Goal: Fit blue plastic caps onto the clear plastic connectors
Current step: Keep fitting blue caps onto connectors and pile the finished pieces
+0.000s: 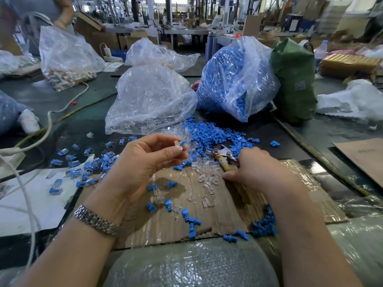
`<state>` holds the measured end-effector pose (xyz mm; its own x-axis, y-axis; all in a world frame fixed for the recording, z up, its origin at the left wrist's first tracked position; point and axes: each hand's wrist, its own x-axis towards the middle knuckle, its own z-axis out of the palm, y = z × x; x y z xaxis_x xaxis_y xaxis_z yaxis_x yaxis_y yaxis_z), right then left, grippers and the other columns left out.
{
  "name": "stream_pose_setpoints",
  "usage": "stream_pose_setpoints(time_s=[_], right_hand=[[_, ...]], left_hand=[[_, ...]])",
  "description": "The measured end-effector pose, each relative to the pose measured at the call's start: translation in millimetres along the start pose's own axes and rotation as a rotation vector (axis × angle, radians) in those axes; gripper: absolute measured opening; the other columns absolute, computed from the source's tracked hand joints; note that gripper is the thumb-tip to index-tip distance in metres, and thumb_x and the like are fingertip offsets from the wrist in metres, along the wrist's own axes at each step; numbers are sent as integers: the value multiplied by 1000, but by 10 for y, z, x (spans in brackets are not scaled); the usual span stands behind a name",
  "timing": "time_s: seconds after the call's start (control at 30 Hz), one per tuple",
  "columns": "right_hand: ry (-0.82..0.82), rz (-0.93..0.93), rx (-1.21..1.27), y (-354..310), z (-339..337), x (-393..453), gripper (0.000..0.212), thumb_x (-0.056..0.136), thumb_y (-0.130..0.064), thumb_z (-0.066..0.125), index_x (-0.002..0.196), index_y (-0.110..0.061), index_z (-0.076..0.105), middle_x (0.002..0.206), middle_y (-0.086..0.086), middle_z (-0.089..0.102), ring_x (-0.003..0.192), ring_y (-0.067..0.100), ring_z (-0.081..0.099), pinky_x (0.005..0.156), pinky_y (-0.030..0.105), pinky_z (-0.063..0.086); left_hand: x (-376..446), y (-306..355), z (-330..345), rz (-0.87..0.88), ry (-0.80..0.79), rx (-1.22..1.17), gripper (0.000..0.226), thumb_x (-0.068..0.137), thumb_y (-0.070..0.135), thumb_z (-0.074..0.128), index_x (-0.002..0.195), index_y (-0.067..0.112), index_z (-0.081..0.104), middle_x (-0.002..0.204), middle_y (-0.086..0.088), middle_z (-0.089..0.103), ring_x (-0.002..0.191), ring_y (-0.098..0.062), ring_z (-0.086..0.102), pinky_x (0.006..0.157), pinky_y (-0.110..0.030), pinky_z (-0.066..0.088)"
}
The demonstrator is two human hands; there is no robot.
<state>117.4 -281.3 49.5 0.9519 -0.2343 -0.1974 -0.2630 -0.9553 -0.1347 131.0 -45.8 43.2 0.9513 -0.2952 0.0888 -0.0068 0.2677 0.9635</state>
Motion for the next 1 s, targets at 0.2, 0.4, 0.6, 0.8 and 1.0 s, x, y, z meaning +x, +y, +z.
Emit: stream_pose_setpoints(time_s=[0.2,0.4,0.6,0.8,1.0], right_hand=[[76,23,175,20,25,45,36,90,-39,61,68,-14,47,77,7,52,69,25,50,54,31,27],[59,-141,467,96,-124,25,28,98,-21,57,77,-2,56,73,16,60,65,24,55,60,38,46],[-318,-461,827,-94,-150,-235,17,103,-8,53,106,4,66,99,15,76,93,24,74,87,39,60],[-292,-546,735,-191,-150,-330,21,105,-17,53,103,-4,70,99,4,78,97,18,74,96,47,55],[-249,-541,688,-228,-127,-345,22,105,-22,52,100,-8,68,94,3,77,91,18,73,94,51,54]], left_hand=[[26,-7,-16,-25,61,-56,30,74,7,74,104,0,72,106,-23,75,92,-31,75,72,-27,60],[51,-10,-51,-25,104,-155,19,75,6,72,93,9,77,104,-18,76,95,-27,76,74,-28,61],[88,-13,-44,-10,99,-191,17,72,9,75,85,16,82,106,-12,77,103,-22,74,85,-31,61],[120,-45,-56,11,91,-124,20,68,13,79,87,18,82,99,-6,76,101,-21,70,92,-33,60],[124,-100,-40,102,94,39,34,61,30,87,94,21,80,105,-11,77,104,-23,71,97,-36,55]])
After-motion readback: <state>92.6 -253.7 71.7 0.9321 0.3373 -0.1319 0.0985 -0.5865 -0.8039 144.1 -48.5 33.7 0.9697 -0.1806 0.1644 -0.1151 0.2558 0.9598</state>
